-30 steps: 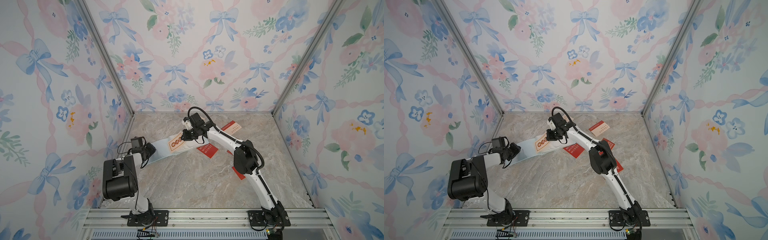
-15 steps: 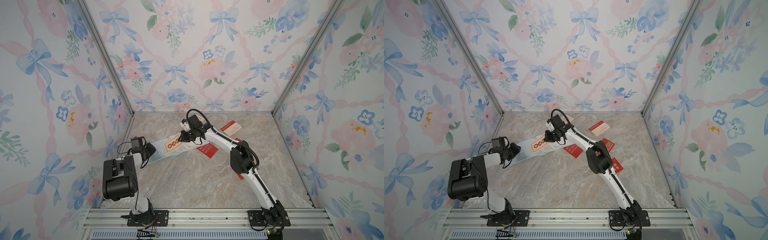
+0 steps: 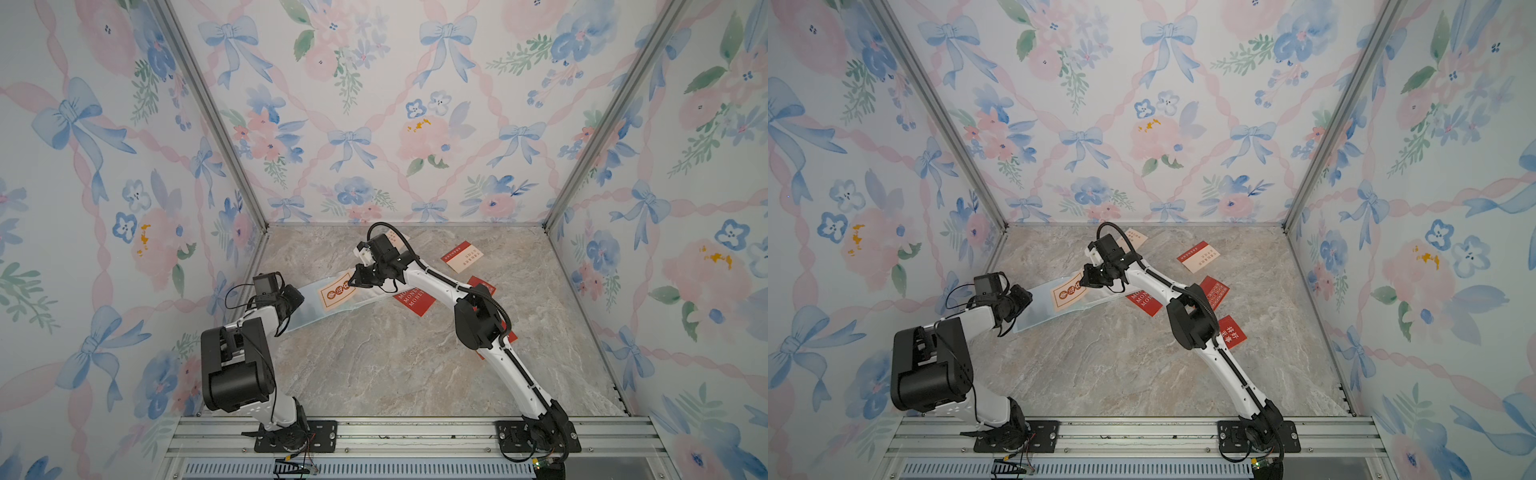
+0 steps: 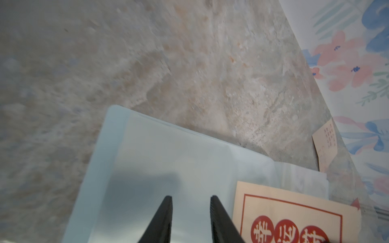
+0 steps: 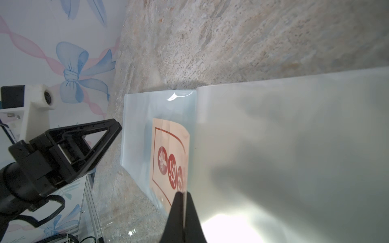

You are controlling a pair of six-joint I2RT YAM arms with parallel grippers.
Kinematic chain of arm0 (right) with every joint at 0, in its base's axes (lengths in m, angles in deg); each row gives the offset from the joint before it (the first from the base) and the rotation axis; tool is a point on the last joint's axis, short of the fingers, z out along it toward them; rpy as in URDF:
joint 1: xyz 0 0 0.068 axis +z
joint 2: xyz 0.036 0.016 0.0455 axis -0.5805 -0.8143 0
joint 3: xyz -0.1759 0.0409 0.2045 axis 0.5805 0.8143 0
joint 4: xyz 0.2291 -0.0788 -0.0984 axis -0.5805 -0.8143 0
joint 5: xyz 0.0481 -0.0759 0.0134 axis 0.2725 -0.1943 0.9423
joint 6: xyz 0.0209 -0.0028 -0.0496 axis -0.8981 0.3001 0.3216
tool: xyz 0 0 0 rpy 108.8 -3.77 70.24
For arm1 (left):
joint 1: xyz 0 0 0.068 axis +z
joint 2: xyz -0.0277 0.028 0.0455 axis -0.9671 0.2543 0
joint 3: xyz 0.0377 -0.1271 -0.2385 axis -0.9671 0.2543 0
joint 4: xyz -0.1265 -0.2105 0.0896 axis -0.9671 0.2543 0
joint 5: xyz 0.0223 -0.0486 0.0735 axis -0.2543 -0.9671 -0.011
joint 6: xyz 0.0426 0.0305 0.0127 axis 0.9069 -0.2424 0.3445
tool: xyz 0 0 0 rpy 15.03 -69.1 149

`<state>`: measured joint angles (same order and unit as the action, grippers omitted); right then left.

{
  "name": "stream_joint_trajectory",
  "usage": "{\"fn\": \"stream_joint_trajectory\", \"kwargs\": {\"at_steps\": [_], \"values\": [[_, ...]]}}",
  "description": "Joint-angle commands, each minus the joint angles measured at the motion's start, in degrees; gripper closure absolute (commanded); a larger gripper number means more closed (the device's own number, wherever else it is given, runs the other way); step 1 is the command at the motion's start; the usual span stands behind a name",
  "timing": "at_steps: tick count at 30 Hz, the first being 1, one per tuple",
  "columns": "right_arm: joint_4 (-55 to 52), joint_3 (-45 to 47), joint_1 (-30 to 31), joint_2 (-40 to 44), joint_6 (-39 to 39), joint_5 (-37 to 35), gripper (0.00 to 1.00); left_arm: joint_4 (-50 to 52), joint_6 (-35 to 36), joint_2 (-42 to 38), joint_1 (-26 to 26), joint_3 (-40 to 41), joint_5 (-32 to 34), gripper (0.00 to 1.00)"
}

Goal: Place the photos into the photo albums
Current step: Insert the photo into the photo album.

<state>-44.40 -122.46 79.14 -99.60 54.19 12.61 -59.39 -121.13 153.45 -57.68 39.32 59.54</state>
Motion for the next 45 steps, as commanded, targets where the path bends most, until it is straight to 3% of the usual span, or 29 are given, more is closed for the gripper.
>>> {"fn": "stream_joint_trajectory", "kwargs": {"at_steps": [1,8,12,16,31,39,45], "values": [[-0.9,-1.9,0.5,-2.2,0.2,-1.3,1.0,4.2,1.8,-2.5,1.1,-0.9,6.5,0.68],[-0.8,-2.3,1.1,-2.6,0.2,-2.6,1.0,5.6,2.0,-0.8,1.5,1.3,14.1,0.78],[-1.2,-4.9,2.3,-4.4,-0.4,-2.4,1.0,5.0,2.4,2.5,1.6,0.6,10.3,0.82],[-0.4,-6.8,3.3,-6.2,-1.2,-2.3,1.0,4.3,2.3,4.0,1.6,0.7,8.4,1.0],[2.7,-10.7,6.3,-10.1,-5.9,-1.2,1.0,-0.3,0.5,3.2,0.9,5.5,2.3,1.0],[0.2,-4.7,5.3,-3.7,-2.0,-4.4,0.83,-0.3,0.6,-1.8,4.1,7.6,2.9,1.0],[-4.8,-4.2,4.7,0.9,3.8,-7.1,0.66,-0.3,-0.8,-11.9,6.3,10.9,8.7,1.0]]}}
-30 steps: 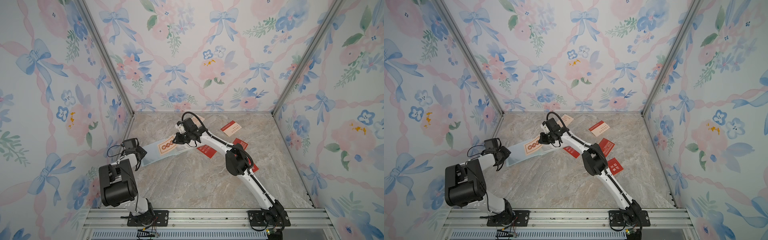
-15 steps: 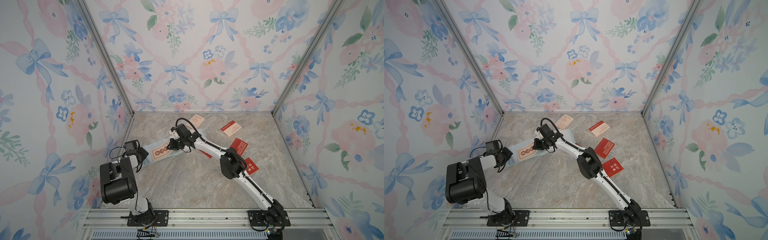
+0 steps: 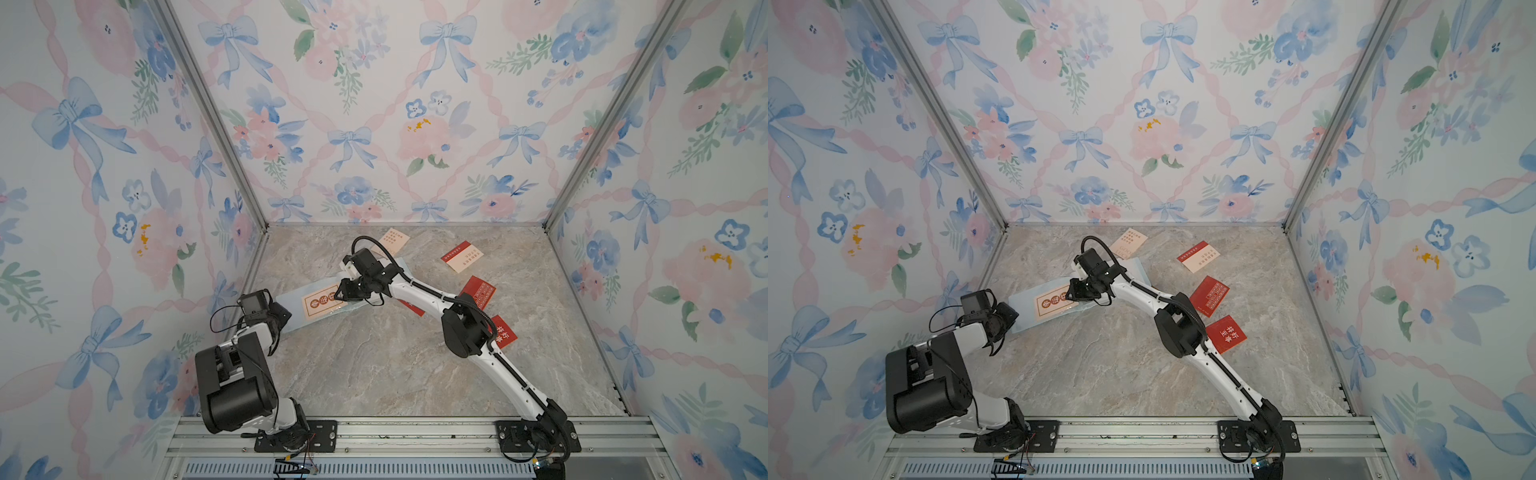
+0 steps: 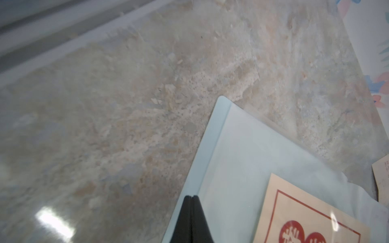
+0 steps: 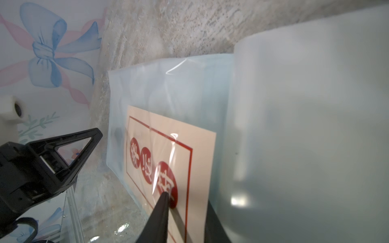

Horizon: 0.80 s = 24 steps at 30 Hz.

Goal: Place the photos into the photo albums
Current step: Insert the photo into the photo album.

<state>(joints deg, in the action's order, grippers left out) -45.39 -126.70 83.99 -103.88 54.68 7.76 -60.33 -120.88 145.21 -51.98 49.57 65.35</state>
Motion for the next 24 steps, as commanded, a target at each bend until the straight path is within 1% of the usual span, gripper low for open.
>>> {"fn": "stream_joint_trajectory", "kwargs": {"at_steps": [1,2,5,9,11,14,18,22,24], "values": [[-4.6,-0.2,-0.1,5.6,3.9,-2.6,0.63,0.6,-0.9,-4.1,0.8,0.5,2.7,1.0],[-5.2,-0.4,0.0,6.0,4.3,-2.7,0.6,0.6,-0.9,-4.0,1.0,0.3,1.9,1.0],[-6.8,-0.8,-0.3,6.5,5.6,-3.7,0.55,0.6,-1.1,-2.0,1.1,-0.4,0.0,1.0],[-7.5,0.5,-1.5,7.0,6.4,-4.4,0.55,0.3,-0.9,-0.2,1.0,-0.3,-0.4,1.0],[-6.0,1.9,-2.1,7.1,5.6,-3.8,0.59,0.1,-0.9,0.1,1.0,-0.1,-0.6,1.0],[-7.2,-0.7,-2.2,4.9,5.2,-3.1,0.68,-0.1,-0.8,0.4,1.1,-0.2,-0.9,1.0],[-7.9,-1.9,-2.2,3.6,5.5,-4.1,0.83,-0.2,-0.7,0.5,1.1,-0.1,-0.2,1.0],[-8.4,-3.4,-2.5,2.1,5.0,-3.5,0.91,-0.2,-0.7,0.6,1.1,0.5,2.1,1.0],[-9.4,-5.2,-2.3,0.7,4.9,-3.2,0.91,-0.2,-0.5,0.7,1.2,0.8,2.9,1.0]]}}
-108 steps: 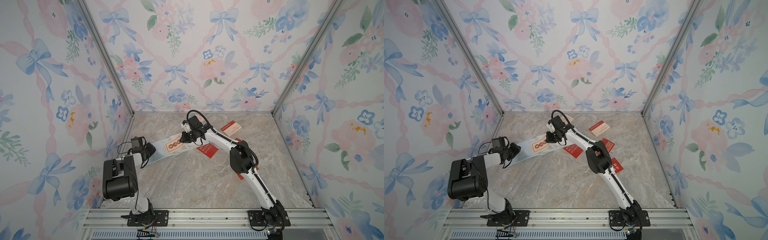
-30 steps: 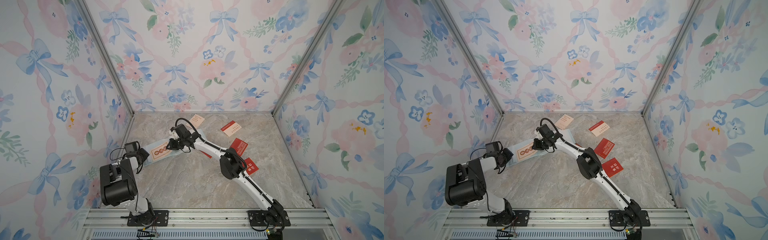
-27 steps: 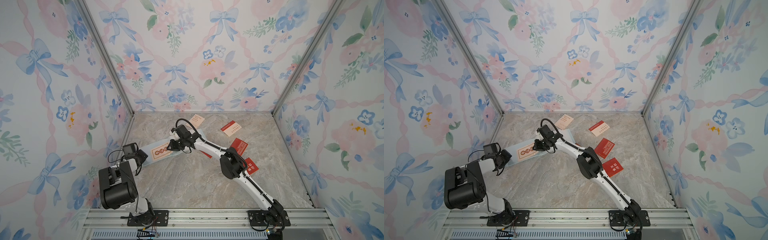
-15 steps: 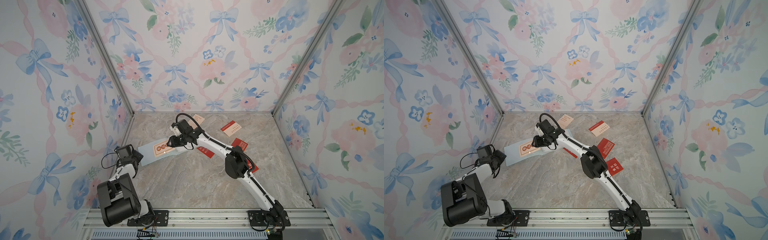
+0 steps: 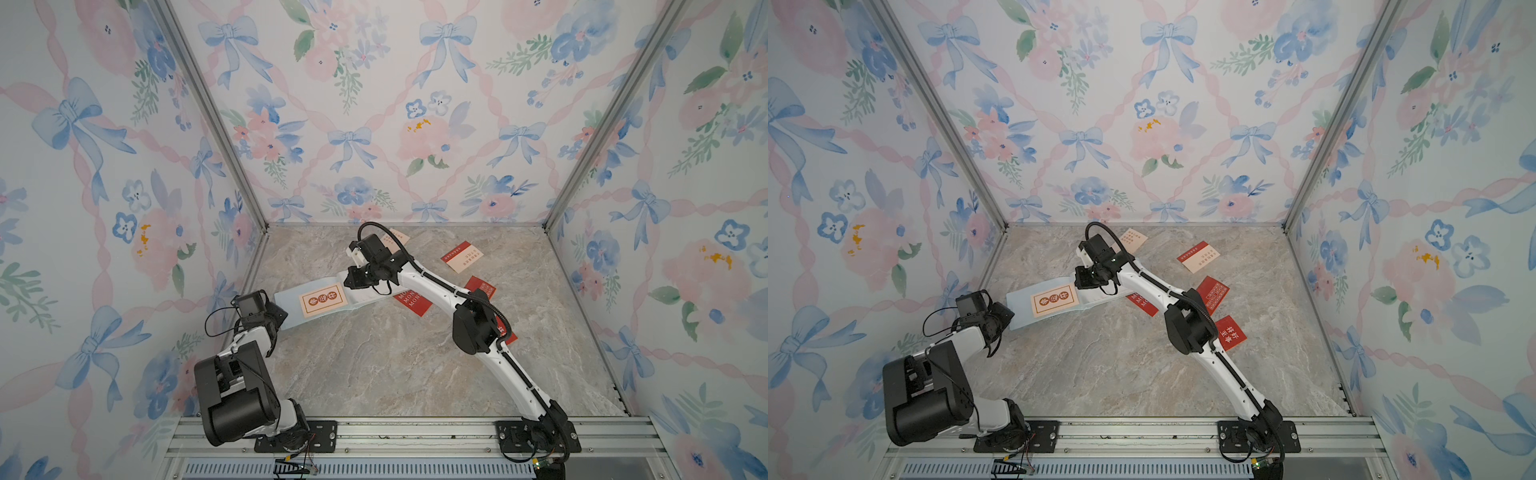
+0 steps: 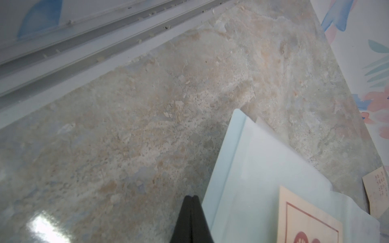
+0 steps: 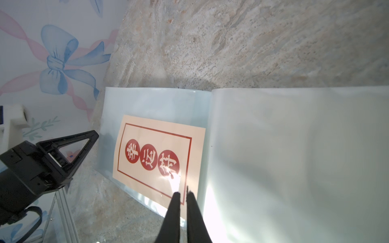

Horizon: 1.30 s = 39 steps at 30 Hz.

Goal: Place the photos into the photo albums
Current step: Insert the photo into the photo album.

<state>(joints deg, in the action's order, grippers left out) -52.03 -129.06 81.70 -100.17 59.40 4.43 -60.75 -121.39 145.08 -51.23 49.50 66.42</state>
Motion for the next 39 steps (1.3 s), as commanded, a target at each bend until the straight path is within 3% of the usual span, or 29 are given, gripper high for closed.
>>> {"fn": "stream_joint_trajectory", "kwargs": {"at_steps": [1,32,39], "values": [[-3.0,-3.8,0.3,-3.9,0.1,0.2,0.91,0.1,0.1,0.9,0.6,1.1,2.2,1.0],[3.5,-9.8,5.6,-12.2,-6.0,2.8,0.92,-4.0,1.2,2.4,1.3,5.8,0.8,1.0],[8.4,-9.3,6.1,-12.6,-9.6,7.2,0.92,-4.2,0.2,0.6,1.3,6.0,-1.4,1.0]]}}
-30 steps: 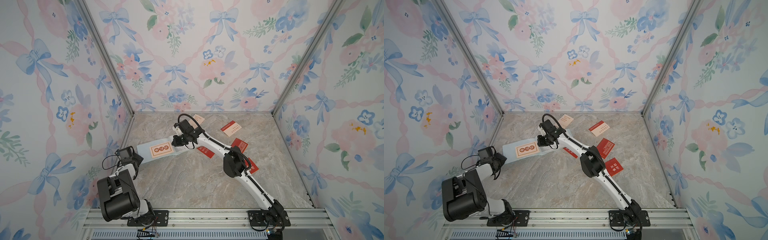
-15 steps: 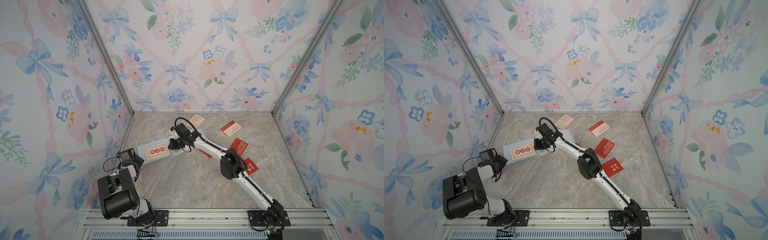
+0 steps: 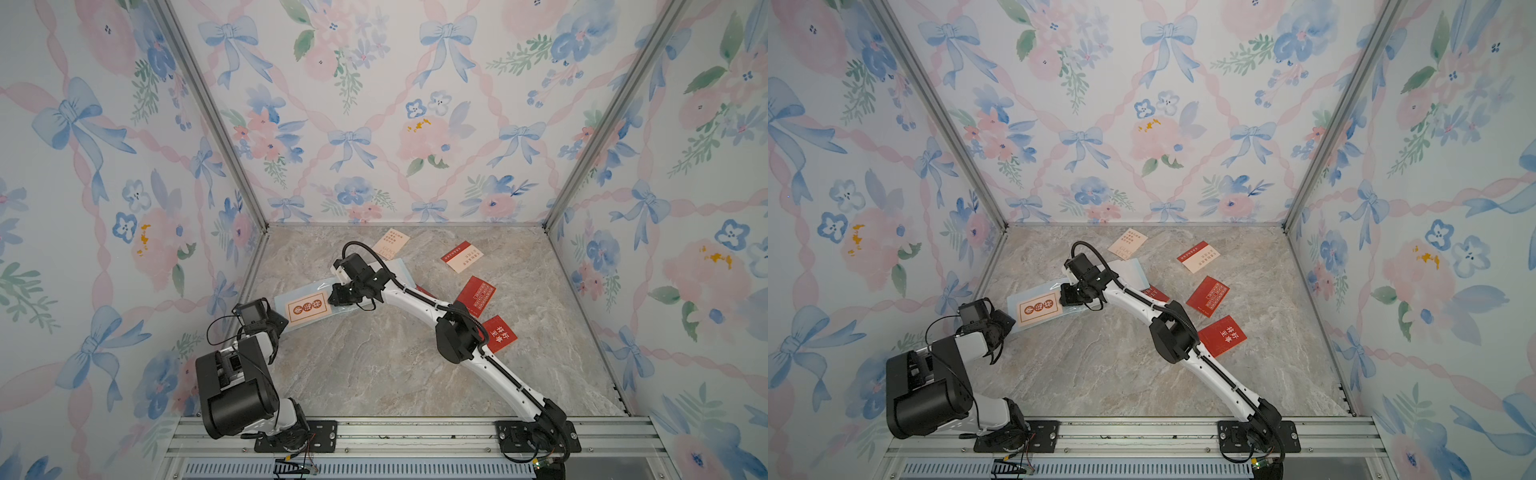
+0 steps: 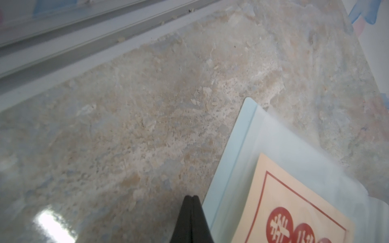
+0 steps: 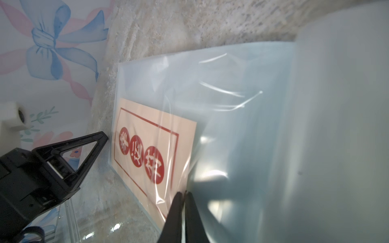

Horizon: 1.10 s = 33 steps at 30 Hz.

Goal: Place the photos into the photo albums
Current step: Insert the photo into the photo album, then move the photo to the center of the board.

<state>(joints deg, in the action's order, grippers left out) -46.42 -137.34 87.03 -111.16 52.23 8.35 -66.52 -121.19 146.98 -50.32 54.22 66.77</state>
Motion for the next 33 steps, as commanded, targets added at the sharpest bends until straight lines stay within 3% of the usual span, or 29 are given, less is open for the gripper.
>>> {"fn": "stream_joint_trajectory", "kwargs": {"at_steps": [1,11,17,23,27,33], "values": [[2.7,-1.0,0.7,-1.4,-2.4,3.6,0.92,1.6,-0.4,-2.2,0.3,1.2,-2.2,1.0],[1.1,13.3,-2.5,11.5,5.3,-0.5,0.9,2.0,-3.2,-5.5,5.9,-3.1,-7.6,1.0],[4.6,19.6,-4.0,18.7,3.4,3.7,0.88,2.2,-5.1,-9.5,4.9,-5.1,-8.7,1.0],[7.7,30.9,-8.4,28.7,4.2,3.3,0.85,3.2,-5.5,-11.0,-4.1,-8.5,-7.2,1.0],[14.6,45.5,-14.5,37.8,2.6,2.3,0.82,3.5,-5.6,-8.9,-10.8,-11.9,-7.1,0.99],[15.5,60.6,-24.6,47.2,5.6,1.2,0.78,3.5,-3.6,-4.3,-22.5,-19.4,-8.0,1.0]]}}
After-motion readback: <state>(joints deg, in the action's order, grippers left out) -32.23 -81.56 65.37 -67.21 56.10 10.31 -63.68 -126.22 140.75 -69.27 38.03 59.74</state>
